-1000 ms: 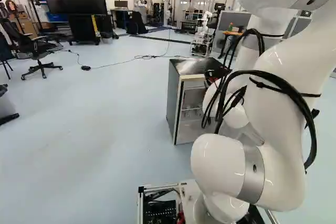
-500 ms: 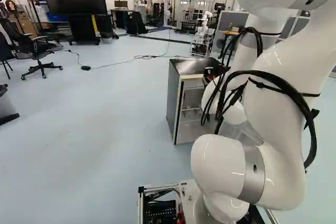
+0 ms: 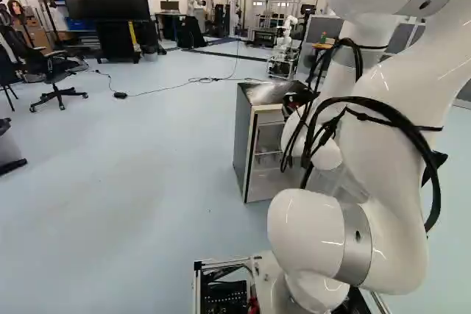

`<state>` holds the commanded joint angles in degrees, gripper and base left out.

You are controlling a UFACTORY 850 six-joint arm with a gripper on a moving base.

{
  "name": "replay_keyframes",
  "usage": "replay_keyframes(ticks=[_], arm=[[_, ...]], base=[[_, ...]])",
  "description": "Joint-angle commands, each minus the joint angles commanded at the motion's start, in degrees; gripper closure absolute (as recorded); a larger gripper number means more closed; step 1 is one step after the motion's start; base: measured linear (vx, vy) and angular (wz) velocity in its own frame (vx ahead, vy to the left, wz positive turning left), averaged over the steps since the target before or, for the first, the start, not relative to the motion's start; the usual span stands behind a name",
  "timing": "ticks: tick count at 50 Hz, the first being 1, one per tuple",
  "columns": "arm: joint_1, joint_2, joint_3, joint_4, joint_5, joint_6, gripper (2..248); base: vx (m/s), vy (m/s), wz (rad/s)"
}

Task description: Grab a drink from the fridge

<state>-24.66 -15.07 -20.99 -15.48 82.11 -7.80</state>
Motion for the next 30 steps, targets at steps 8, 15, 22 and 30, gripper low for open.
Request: replay_keyframes(ticks=[8,15,22,30], arm=[[0.3,-0.9,-1.0,0.0,0.0,0.0,161],[0.5,-1.6,-2.0,0.0,0.0,0.0,161],[0.8,-2.3,-2.9,0.0,0.0,0.0,161],[1.0,-2.2,-3.9,0.0,0.0,0.0,161]], base=[[0.0,0.0,0.0],[0.0,0.0,0.0],[0.0,0.0,0.0],[0.0,0.0,0.0]])
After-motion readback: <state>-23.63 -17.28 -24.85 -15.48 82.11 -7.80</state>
